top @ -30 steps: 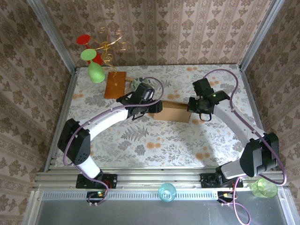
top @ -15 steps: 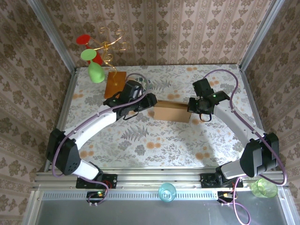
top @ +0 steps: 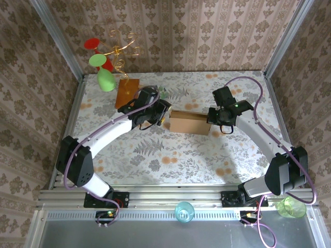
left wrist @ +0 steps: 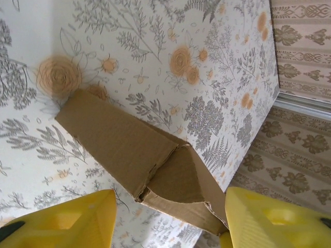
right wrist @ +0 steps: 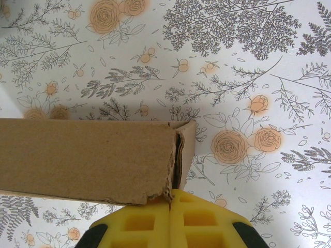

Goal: Fold the paper box

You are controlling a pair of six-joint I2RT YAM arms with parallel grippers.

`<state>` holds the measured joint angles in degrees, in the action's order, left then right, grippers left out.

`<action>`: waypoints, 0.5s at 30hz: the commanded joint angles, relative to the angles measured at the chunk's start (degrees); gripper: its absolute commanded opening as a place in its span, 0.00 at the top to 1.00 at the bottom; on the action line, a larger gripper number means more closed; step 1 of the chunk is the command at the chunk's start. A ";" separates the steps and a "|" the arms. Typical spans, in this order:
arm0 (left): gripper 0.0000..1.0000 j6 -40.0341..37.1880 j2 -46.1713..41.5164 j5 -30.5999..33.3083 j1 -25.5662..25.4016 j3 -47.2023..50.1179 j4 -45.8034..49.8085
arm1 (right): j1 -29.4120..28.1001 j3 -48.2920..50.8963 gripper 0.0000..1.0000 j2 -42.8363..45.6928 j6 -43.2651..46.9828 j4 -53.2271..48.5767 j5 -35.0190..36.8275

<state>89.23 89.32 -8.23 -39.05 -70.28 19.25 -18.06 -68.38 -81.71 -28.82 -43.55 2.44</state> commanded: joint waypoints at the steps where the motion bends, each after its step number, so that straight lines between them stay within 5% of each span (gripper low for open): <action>1: 0.41 5.94 0.85 -1.17 -0.56 -0.95 -1.94 | -0.30 1.15 1.00 0.52 -0.01 -2.70 0.97; 15: 0.46 9.16 2.38 -3.11 -2.10 2.85 -6.05 | -0.29 1.07 1.00 0.36 -0.19 -2.46 0.81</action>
<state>95.90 91.29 -10.85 -40.93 -68.75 13.63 -18.06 -68.38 -81.71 -28.82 -43.55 2.44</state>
